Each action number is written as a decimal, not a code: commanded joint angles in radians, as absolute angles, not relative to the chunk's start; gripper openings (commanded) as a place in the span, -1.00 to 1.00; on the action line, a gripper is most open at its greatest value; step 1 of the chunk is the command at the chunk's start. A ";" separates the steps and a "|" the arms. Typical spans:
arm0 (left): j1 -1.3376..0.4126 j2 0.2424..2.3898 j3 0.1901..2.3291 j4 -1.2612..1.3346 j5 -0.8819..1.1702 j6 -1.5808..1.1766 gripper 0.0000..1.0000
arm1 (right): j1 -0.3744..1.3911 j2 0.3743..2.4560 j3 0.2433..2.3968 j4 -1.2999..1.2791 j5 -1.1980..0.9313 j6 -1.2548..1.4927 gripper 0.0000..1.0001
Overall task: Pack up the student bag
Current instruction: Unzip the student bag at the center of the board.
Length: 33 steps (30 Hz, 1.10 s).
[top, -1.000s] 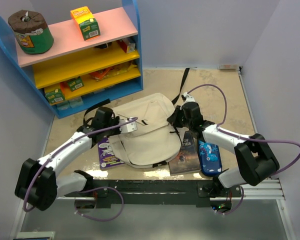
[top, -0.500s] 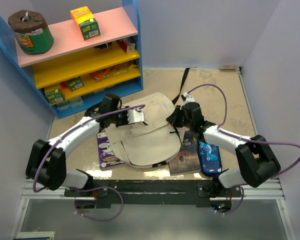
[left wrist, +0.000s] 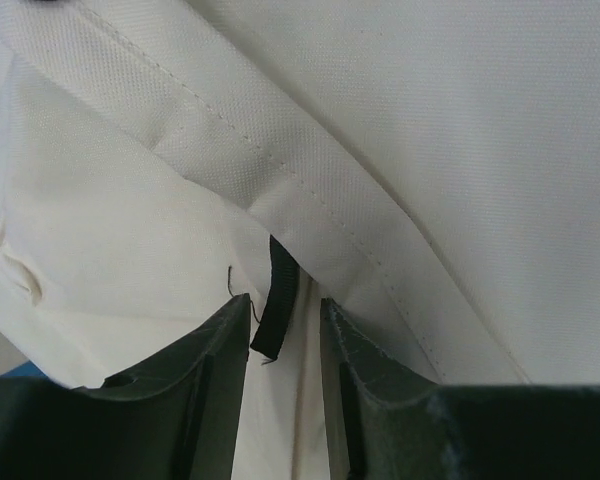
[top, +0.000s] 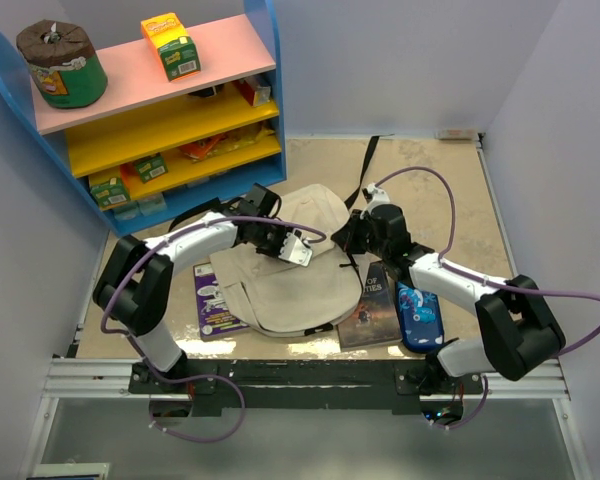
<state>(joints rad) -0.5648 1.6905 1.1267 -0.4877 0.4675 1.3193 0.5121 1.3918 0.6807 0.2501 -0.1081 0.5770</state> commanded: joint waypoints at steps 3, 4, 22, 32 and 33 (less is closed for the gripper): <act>-0.572 1.726 1.184 -0.509 0.500 1.407 -0.24 | 0.526 1.368 0.707 0.302 -0.175 0.572 -1.00; -0.574 1.736 1.190 -0.506 0.502 1.404 -0.25 | 0.529 1.361 0.709 0.301 -0.176 0.572 -1.00; -0.588 1.721 1.201 -0.557 0.453 1.396 -1.00 | 0.545 1.335 0.715 0.253 -0.166 0.555 -1.00; -0.522 1.553 1.026 -0.590 0.342 1.381 -1.00 | 0.497 1.373 0.722 0.238 -0.112 0.538 -1.00; -0.506 1.522 0.988 -0.594 0.334 1.387 -1.00 | 0.494 1.371 0.723 0.238 -0.110 0.537 -1.00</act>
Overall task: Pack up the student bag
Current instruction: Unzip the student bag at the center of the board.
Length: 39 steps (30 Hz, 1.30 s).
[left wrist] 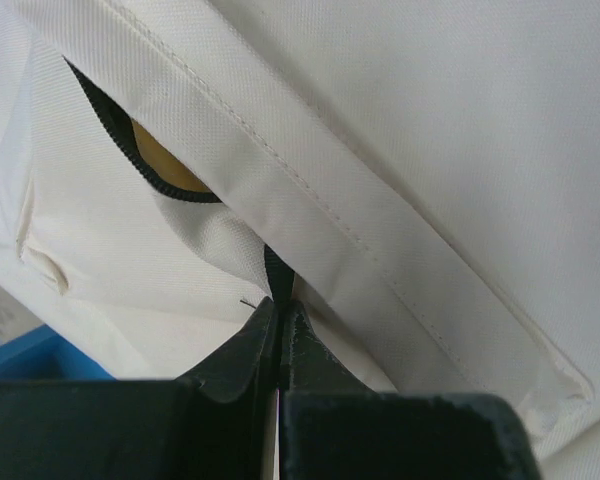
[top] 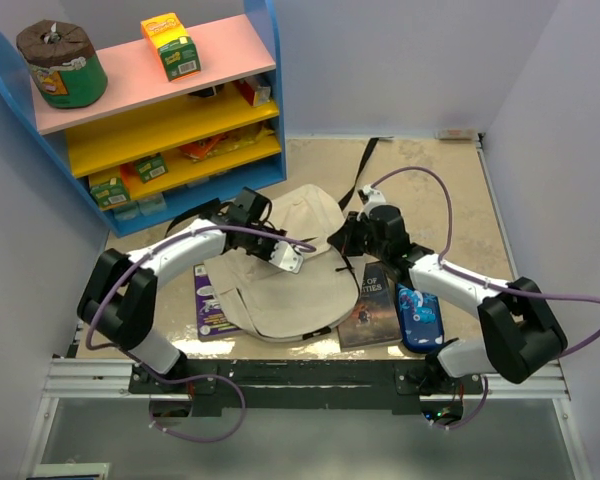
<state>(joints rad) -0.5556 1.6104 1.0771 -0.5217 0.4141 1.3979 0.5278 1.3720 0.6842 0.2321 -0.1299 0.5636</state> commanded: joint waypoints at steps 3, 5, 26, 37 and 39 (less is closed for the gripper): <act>-0.482 1.459 0.917 -0.597 0.308 1.397 -1.00 | 0.479 1.370 0.724 0.235 -0.103 0.535 -1.00; -0.466 1.436 0.891 -0.606 0.302 1.393 -1.00 | 0.474 1.376 0.726 0.229 -0.097 0.535 -1.00; -0.393 1.201 0.758 -0.649 0.270 1.322 -0.95 | 0.469 1.374 0.650 0.268 -0.093 0.554 -1.00; -0.438 1.440 1.115 -0.476 0.471 0.851 0.06 | 0.604 1.342 0.634 0.348 -0.169 0.428 -1.00; -0.469 1.477 1.109 -0.387 0.454 0.816 0.05 | 0.632 1.356 0.630 0.341 -0.147 0.416 -1.00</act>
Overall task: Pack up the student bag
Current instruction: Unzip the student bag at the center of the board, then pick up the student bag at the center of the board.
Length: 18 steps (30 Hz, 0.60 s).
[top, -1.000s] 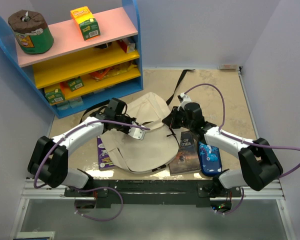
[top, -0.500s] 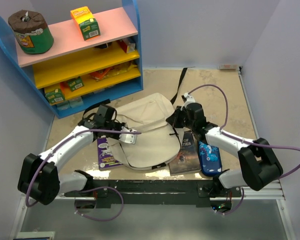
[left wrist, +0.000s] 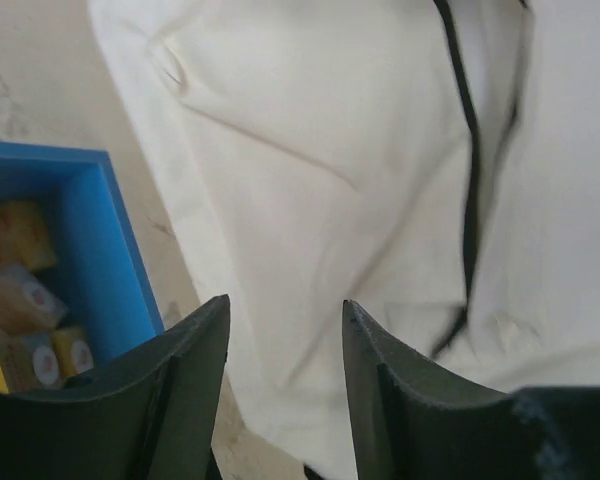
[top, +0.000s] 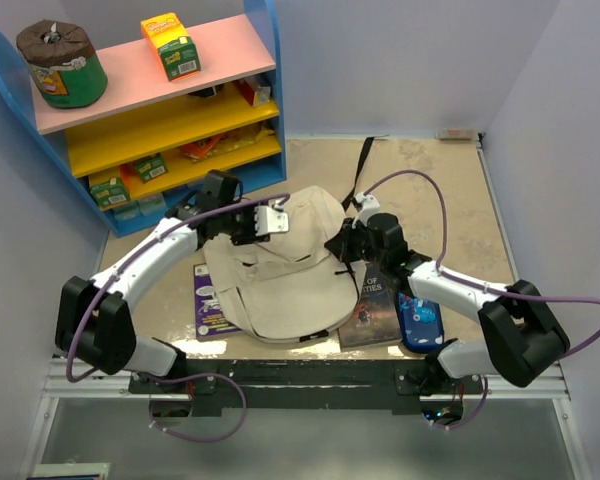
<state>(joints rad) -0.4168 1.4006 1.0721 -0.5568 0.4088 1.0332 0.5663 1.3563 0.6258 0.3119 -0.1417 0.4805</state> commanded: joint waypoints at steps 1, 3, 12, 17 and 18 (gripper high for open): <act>-0.512 1.508 1.080 -0.355 0.439 0.802 0.05 | 0.635 1.362 0.627 0.341 -0.141 0.414 -1.00; -0.552 1.538 1.049 -0.272 0.390 0.796 0.04 | 0.638 1.368 0.609 0.345 -0.137 0.414 -1.00; -0.592 1.606 0.942 -0.175 0.423 0.744 0.13 | 0.641 1.361 0.568 0.344 -0.104 0.402 -1.00; -0.594 1.530 0.897 -0.244 0.570 0.805 0.27 | 0.643 1.394 0.581 0.373 -0.117 0.410 -1.00; -0.595 1.519 0.884 -0.259 0.634 0.821 0.30 | 0.641 1.397 0.584 0.377 -0.121 0.410 -1.00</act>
<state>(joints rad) -0.5957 1.5963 0.9272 -0.2138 0.4385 0.7784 0.6350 1.3739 0.5713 0.3244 -0.1040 0.4248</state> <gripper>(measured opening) 0.624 0.018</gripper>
